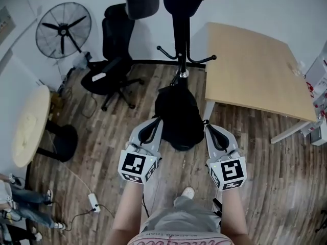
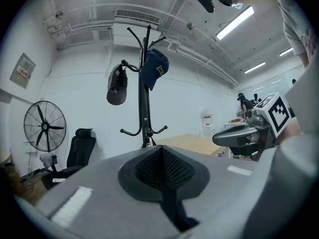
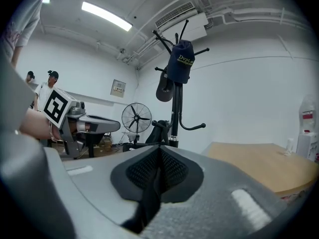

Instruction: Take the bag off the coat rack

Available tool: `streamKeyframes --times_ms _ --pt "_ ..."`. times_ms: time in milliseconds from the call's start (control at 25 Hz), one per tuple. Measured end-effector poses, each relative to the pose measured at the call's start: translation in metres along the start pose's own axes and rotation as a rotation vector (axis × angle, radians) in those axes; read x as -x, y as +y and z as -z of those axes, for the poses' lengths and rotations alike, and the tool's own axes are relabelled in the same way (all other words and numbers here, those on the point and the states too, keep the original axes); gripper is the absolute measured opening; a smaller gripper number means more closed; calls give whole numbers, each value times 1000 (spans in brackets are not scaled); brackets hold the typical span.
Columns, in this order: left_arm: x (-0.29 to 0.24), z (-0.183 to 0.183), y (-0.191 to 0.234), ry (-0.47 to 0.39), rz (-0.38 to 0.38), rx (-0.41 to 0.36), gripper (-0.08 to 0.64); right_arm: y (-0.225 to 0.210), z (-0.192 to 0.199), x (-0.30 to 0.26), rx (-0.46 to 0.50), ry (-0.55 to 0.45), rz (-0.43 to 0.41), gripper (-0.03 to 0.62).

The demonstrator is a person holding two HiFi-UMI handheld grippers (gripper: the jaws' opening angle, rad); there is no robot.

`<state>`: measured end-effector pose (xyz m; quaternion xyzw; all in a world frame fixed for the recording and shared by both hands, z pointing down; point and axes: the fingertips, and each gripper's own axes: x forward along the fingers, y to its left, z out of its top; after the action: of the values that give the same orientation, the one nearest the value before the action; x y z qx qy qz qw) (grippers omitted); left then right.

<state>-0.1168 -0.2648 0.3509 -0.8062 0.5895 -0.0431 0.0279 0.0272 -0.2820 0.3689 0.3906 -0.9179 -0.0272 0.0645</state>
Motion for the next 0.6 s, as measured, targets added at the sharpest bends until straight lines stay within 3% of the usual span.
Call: streamKeyframes --times_ms 160,400,520,600 --pt "-14 7 6 -8 21 42 26 -9 13 -7 -38 38 4 46" --pt "-28 22 19 -2 102 118 202 -6 30 -22 -127 95 0 171" --pt "-39 31 32 24 141 156 305 -5 31 -36 -164 91 38 346" --pt "-45 36 39 38 174 164 384 -2 33 -45 -176 104 64 376"
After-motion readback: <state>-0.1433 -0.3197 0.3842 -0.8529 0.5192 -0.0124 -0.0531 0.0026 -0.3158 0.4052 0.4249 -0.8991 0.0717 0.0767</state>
